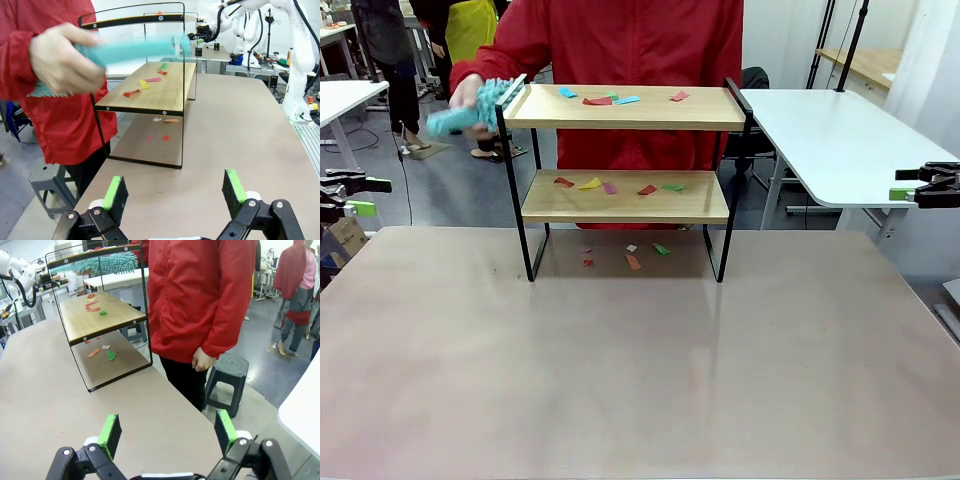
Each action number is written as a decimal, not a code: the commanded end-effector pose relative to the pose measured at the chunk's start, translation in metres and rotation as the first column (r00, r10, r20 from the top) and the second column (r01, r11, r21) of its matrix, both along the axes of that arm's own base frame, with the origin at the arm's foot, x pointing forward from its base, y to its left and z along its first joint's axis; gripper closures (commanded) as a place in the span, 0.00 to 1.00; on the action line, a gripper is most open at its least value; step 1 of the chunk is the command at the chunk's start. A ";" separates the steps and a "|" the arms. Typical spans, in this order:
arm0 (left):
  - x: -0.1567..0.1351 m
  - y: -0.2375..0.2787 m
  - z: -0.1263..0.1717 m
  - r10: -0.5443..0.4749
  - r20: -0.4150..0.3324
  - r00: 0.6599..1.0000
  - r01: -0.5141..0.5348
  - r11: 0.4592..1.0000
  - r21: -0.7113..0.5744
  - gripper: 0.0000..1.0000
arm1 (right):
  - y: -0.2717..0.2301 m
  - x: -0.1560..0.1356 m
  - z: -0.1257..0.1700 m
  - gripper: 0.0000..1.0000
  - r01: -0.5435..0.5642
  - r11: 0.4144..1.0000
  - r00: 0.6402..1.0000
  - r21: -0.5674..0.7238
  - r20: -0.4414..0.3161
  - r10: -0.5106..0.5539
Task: Clean the shelf.
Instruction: Pick up the Duster handed by the human.
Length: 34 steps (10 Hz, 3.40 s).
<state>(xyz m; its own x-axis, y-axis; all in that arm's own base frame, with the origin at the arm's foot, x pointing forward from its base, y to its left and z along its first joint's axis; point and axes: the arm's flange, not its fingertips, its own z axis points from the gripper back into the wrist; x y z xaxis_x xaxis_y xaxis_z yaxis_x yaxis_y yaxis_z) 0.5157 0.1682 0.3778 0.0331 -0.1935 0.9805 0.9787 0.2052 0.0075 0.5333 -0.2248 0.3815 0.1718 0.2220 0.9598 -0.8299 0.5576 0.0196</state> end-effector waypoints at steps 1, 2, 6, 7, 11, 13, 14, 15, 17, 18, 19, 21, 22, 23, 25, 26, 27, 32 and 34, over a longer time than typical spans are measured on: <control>0.001 -0.001 0.000 -0.001 0.002 1.000 0.001 1.000 0.000 0.00 | 0.002 -0.001 0.001 0.00 -0.003 1.000 1.000 0.006 0.003 0.003; 0.001 -0.001 0.000 -0.001 0.002 1.000 0.001 1.000 0.000 0.00 | 0.002 -0.001 0.001 0.00 -0.003 1.000 1.000 0.006 0.003 0.003; 0.001 -0.001 0.000 -0.001 0.002 1.000 0.001 1.000 0.000 0.00 | 0.002 -0.001 0.001 0.00 -0.003 1.000 1.000 0.006 0.003 0.003; 0.001 -0.001 0.000 -0.001 0.002 1.000 0.001 1.000 0.000 0.00 | 0.002 -0.001 0.001 0.00 -0.003 1.000 1.000 0.006 0.003 0.003; 0.001 -0.001 0.000 -0.001 0.002 1.000 0.001 1.000 0.000 0.00 | 0.002 -0.001 0.001 0.00 -0.003 1.000 1.000 0.006 0.003 0.003; 0.002 -0.001 0.027 0.026 -0.070 0.997 -0.025 1.000 0.010 0.00 | 0.002 -0.001 0.001 0.00 -0.003 1.000 1.000 0.006 0.003 0.003; 0.004 -0.003 0.068 0.054 -0.147 0.988 -0.047 0.998 0.051 0.00 | 0.002 -0.001 0.001 0.00 -0.003 1.000 1.000 0.006 0.003 0.003; 0.002 -0.005 0.097 0.093 -0.224 0.970 -0.069 0.991 0.114 0.00 | 0.002 -0.001 0.001 0.00 -0.003 1.000 1.000 0.006 0.003 0.003; -0.006 -0.010 0.154 0.146 -0.264 0.953 -0.081 0.968 0.239 0.00 | 0.002 -0.001 0.001 0.00 -0.003 1.000 1.000 0.006 0.003 0.003; -0.015 -0.019 0.182 0.238 -0.306 0.922 -0.137 0.938 0.318 0.00 | 0.002 -0.001 0.001 0.00 -0.003 1.000 1.000 0.006 0.003 0.003; -0.023 -0.030 0.205 0.365 -0.332 0.870 -0.229 0.895 0.383 0.00 | 0.002 -0.001 0.001 0.00 -0.003 1.000 1.000 0.006 0.003 0.003; -0.043 -0.063 0.246 0.514 -0.300 0.804 -0.332 0.806 0.491 0.00 | 0.002 -0.001 0.001 0.00 -0.003 1.000 1.000 0.006 0.003 0.003; -0.048 -0.083 0.263 0.607 -0.331 0.723 -0.344 0.731 0.589 0.00 | 0.002 -0.001 0.001 0.00 -0.003 1.000 1.000 0.006 0.003 0.003; -0.049 -0.111 0.275 0.767 -0.374 0.522 -0.426 0.614 0.664 0.00 | 0.002 -0.001 0.001 0.00 -0.003 1.000 1.000 0.006 0.003 0.003; -0.056 -0.163 0.275 0.767 -0.299 0.568 -0.407 0.578 0.707 0.00 | 0.002 -0.001 0.001 0.00 -0.003 1.000 1.000 0.006 0.003 0.003; -0.056 -0.184 0.270 0.780 -0.272 0.564 -0.428 0.557 0.711 0.00 | 0.002 -0.001 0.001 0.00 -0.003 1.000 1.000 0.006 0.003 0.003; -0.056 -0.202 0.264 0.796 -0.232 0.559 -0.472 0.536 0.700 0.00 | 0.002 -0.001 0.001 0.00 -0.003 1.000 1.000 0.006 0.003 0.003; -0.059 -0.237 0.228 0.831 -0.109 0.545 -0.561 0.458 0.689 0.00 | 0.002 -0.001 0.001 0.00 -0.003 1.000 1.000 0.006 0.003 0.003; -0.056 -0.242 0.206 0.849 -0.080 0.523 -0.584 0.424 0.692 0.00 | 0.002 -0.001 0.001 0.00 -0.003 1.000 1.000 0.006 0.003 0.003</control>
<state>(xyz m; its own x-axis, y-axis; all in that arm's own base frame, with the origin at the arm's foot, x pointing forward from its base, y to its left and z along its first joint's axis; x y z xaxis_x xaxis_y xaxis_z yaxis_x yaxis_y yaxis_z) 0.4615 -0.0674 0.5911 0.7281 -0.3871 0.5656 0.4388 0.8972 0.0492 0.5330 -0.2253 0.3806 0.1731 0.2201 0.9600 -0.8296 0.5580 0.0216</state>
